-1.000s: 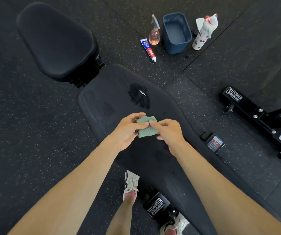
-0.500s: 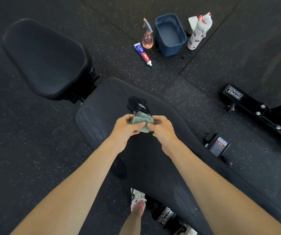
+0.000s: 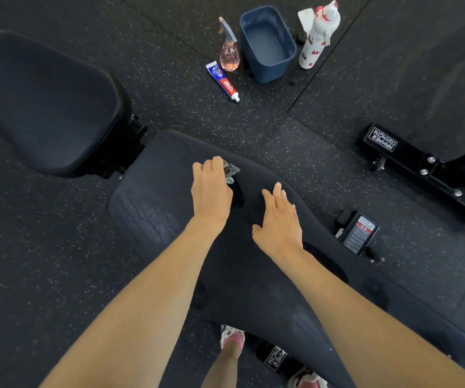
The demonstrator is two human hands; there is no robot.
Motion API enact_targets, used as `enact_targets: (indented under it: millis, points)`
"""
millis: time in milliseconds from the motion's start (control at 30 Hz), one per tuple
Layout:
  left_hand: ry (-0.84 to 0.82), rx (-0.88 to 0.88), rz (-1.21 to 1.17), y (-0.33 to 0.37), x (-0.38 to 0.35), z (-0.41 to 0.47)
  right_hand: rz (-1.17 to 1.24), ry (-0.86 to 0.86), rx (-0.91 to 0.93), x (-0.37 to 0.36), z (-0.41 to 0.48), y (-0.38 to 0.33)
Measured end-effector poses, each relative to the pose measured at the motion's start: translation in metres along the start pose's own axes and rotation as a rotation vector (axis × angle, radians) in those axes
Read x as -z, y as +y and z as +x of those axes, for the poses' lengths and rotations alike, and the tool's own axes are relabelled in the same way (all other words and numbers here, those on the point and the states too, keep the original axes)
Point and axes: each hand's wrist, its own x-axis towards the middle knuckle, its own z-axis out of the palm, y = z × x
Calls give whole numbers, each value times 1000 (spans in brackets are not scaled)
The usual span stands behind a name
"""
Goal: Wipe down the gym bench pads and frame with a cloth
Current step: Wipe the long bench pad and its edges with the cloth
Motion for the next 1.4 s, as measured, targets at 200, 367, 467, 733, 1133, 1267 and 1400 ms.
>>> enact_targets:
  millis: [200,367,467,733,1133,1267,1400]
  points:
    - [-181,-147,-35,1,-1,-24,16,-77,32,11,-4,7]
    - [-387,-98,-172,1,16,-23,-157,-253,18,29,9,5]
    - [-286,-52,-151,-12,32,4,-247,-272,29,29,15,5]
    - [-119,-59,-7,-6,8,-4,-208,-273,36,23,11,8]
    - [-193,-357,43,-21,12,-59,-167,-282,20,26,11,6]
    - [-178,-416,173,-23,3,-35,-147,-260,32,21,7,10]
    - [-144,-183,119,-6,-2,-3,-128,-238,46,19,5,12]
